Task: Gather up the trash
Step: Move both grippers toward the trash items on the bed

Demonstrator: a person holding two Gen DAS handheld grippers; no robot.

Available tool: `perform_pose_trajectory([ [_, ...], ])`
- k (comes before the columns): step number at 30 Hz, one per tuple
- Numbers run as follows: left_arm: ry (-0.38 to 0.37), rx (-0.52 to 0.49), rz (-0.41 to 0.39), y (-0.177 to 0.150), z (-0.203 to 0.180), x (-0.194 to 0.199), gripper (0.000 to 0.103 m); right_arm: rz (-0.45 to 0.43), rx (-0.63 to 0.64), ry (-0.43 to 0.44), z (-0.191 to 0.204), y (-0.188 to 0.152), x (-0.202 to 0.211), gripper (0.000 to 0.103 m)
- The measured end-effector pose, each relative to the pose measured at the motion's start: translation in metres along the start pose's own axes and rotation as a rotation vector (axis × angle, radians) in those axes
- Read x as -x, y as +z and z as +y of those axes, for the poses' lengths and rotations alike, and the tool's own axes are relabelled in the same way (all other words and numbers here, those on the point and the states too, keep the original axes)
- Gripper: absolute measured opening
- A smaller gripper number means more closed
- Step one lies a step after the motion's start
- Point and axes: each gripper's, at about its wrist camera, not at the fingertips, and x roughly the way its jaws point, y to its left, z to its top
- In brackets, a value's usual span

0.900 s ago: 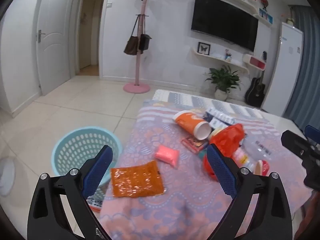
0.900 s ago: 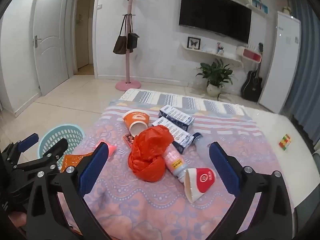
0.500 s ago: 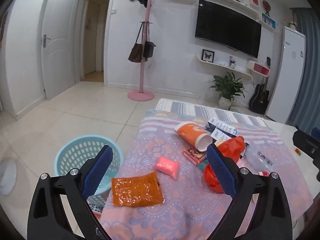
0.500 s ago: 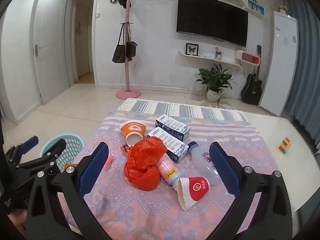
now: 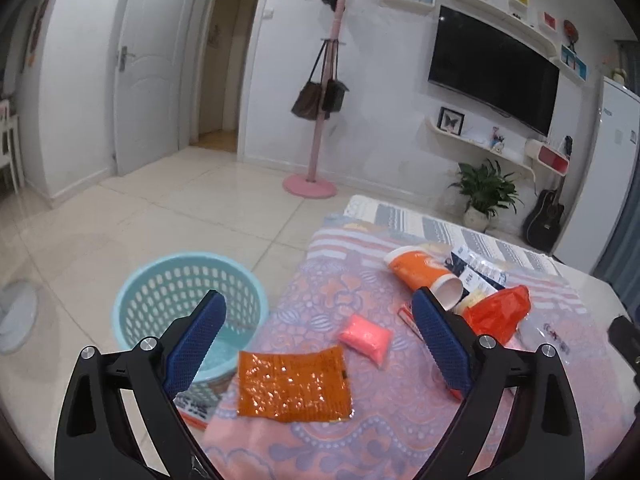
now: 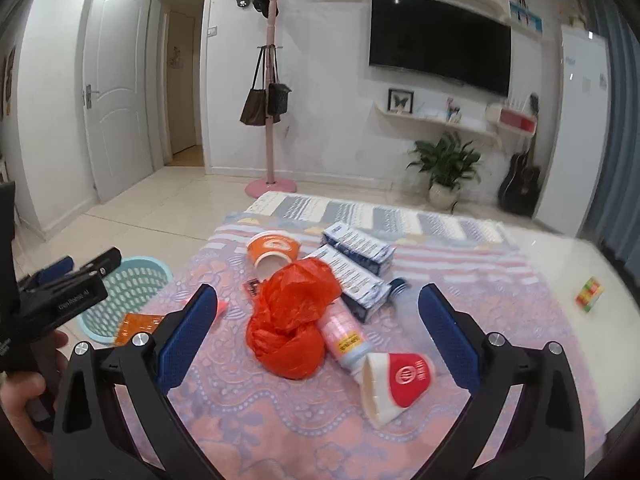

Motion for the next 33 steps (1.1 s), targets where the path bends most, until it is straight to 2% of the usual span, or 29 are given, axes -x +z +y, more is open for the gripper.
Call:
perform_pose_trajectory([
  [7, -0.006, -0.052, -0.01, -0.001, 0.005, 0.009, 0.092, -0.036, 0.019, -0.036, 0.007, 0.01, 0.027, 0.097],
  [9, -0.031, -0.049, -0.002, 0.003, 0.009, 0.014, 0.092, -0.032, 0.025, -0.043, 0.01, 0.01, 0.033, 0.097],
  [11, -0.053, -0.045, 0.001, 0.001, -0.006, 0.024, 0.092, -0.022, 0.013, -0.039, 0.01, 0.011, 0.037, 0.097],
  [12, -0.062, -0.053, -0.028, 0.003, -0.006, 0.033, 0.093, -0.016, 0.004, -0.034, 0.009, 0.011, 0.038, 0.097],
  [15, -0.007, -0.113, -0.071, -0.001, -0.01, 0.048, 0.095, 0.009, -0.035, -0.02, 0.003, 0.012, 0.039, 0.097],
  [18, -0.035, -0.085, -0.06, 0.0, -0.006, 0.053, 0.095, 0.032, -0.061, -0.019, -0.003, 0.012, 0.039, 0.097],
  [20, -0.023, -0.083, -0.068, 0.0, -0.006, 0.055, 0.095, 0.043, -0.073, -0.02, -0.007, 0.013, 0.039, 0.097],
  [26, -0.029, -0.085, -0.045, 0.004, -0.01, 0.046, 0.095, 0.058, -0.078, -0.023, -0.015, 0.008, 0.032, 0.097],
  [33, -0.032, -0.074, -0.019, 0.002, -0.013, 0.03, 0.095, 0.075, -0.029, -0.01, -0.005, -0.007, 0.014, 0.096],
])
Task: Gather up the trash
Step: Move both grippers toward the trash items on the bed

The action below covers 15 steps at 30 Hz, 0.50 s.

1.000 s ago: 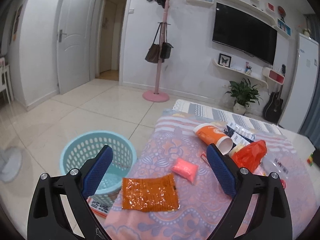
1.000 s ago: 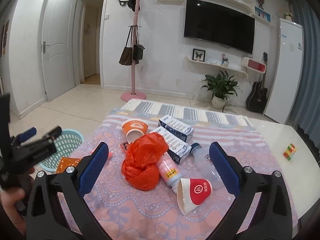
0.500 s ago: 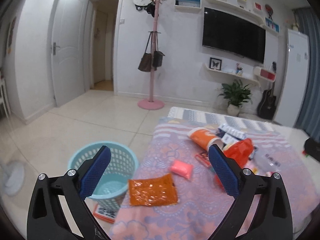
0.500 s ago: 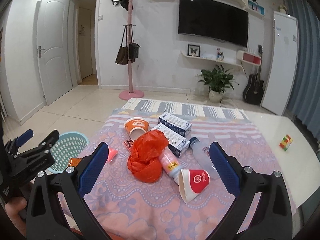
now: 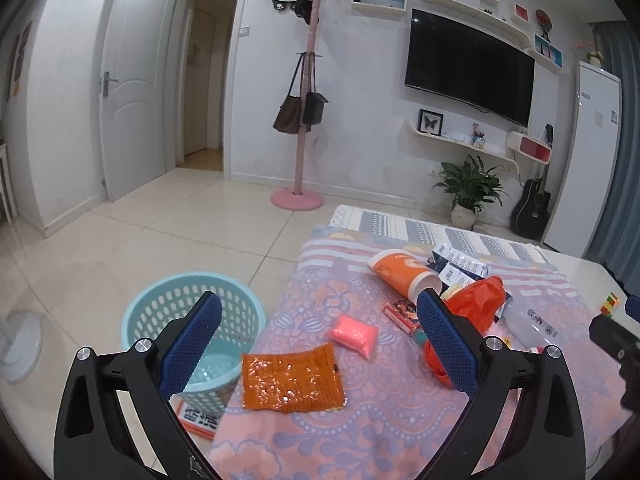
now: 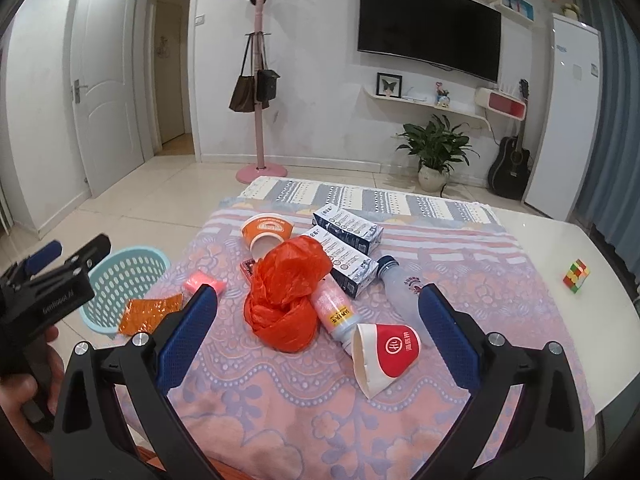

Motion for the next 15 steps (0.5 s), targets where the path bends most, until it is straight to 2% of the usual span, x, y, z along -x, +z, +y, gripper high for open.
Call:
perform_pose_trajectory([
  [7, 0.025, -0.006, 0.026, -0.01, -0.004, -0.015, 0.095, -0.049, 0.072, -0.009, 0.009, -0.004, 0.003, 0.094],
  [12, 0.031, 0.001, 0.042, -0.016, -0.005, -0.022, 0.095, -0.048, 0.053, -0.007, 0.002, -0.006, 0.004, 0.091],
  [15, 0.046, -0.028, 0.032, -0.017, -0.007, -0.022, 0.095, -0.044, 0.025, -0.002, -0.005, -0.006, 0.004, 0.091],
])
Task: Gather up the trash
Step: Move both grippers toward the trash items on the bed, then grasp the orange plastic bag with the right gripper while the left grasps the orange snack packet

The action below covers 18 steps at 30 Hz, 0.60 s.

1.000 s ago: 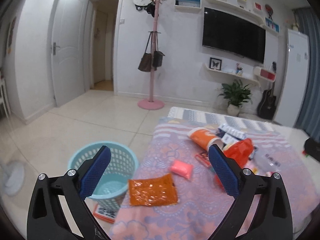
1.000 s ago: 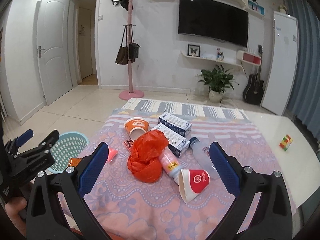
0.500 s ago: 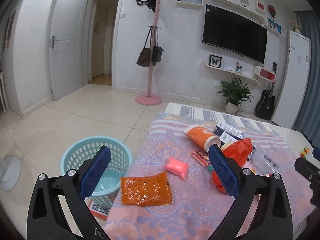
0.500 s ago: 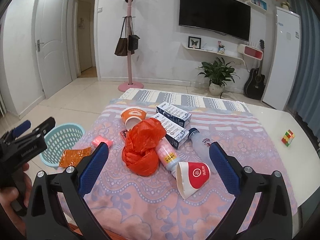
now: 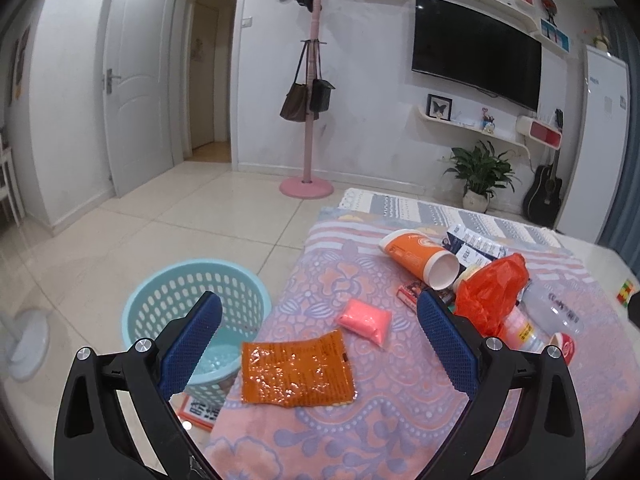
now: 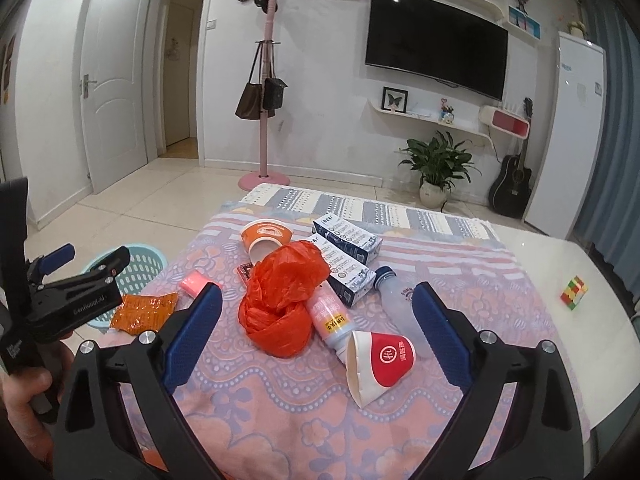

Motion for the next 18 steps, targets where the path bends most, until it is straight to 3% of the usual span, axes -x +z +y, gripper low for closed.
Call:
perform_pose_trajectory([
  [8, 0.012, -0.018, -0.011, -0.004, -0.002, -0.001, 0.095, -0.004, -0.029, 0.0, -0.008, 0.0, 0.0, 0.088],
  [13, 0.0, 0.033, 0.009, -0.004, 0.019, -0.004, 0.095, 0.001, -0.021, 0.014, -0.005, 0.0, -0.004, 0.074],
  [18, -0.138, 0.184, 0.112, -0.011, 0.06, -0.02, 0.095, 0.013, -0.012, 0.033, -0.004, 0.006, -0.014, 0.062],
])
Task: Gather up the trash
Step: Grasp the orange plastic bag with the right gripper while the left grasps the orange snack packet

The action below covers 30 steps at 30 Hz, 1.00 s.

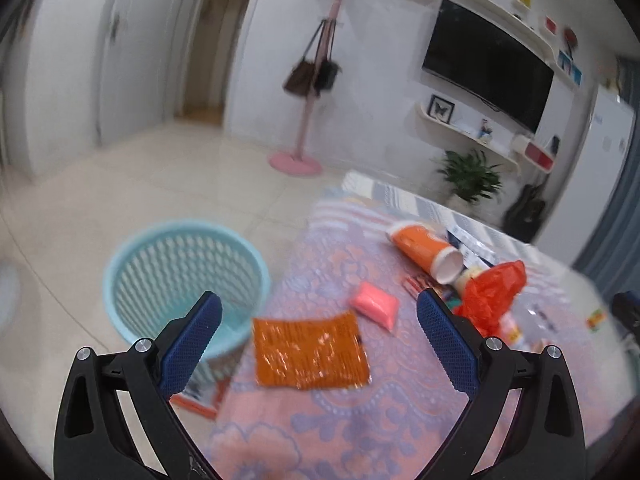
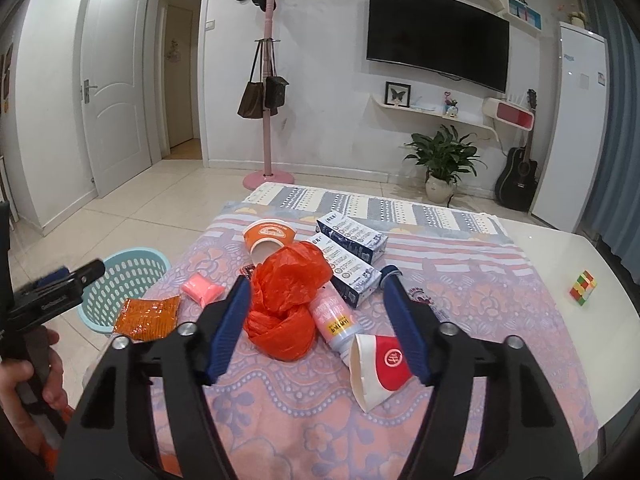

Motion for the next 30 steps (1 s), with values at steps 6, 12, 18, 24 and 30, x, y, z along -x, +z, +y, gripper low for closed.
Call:
perform_pose_trajectory([
  [6, -0.017, -0.042, 0.163, -0.015, -0.012, -0.039, 0.094, 0.016, -0.003, 0.037, 0.002, 0.006, -0.028, 0.062],
  [12, 0.065, -0.084, 0.338, -0.035, -0.023, -0.088, 0.093, 0.063, 0.016, 0.077, 0.006, 0.0, -0.069, 0.068],
  [18, 0.103, -0.14, 0.395, -0.046, -0.031, -0.106, 0.093, 0.134, -0.019, 0.107, 0.001, -0.016, -0.114, 0.075],
  [24, 0.193, -0.221, 0.413, -0.051, -0.038, -0.119, 0.082, 0.196, -0.05, 0.151, -0.001, -0.026, -0.146, 0.076],
  [30, 0.192, -0.259, 0.377, -0.048, -0.043, -0.118, 0.06, 0.223, -0.056, 0.16, 0.002, -0.027, -0.166, 0.079],
])
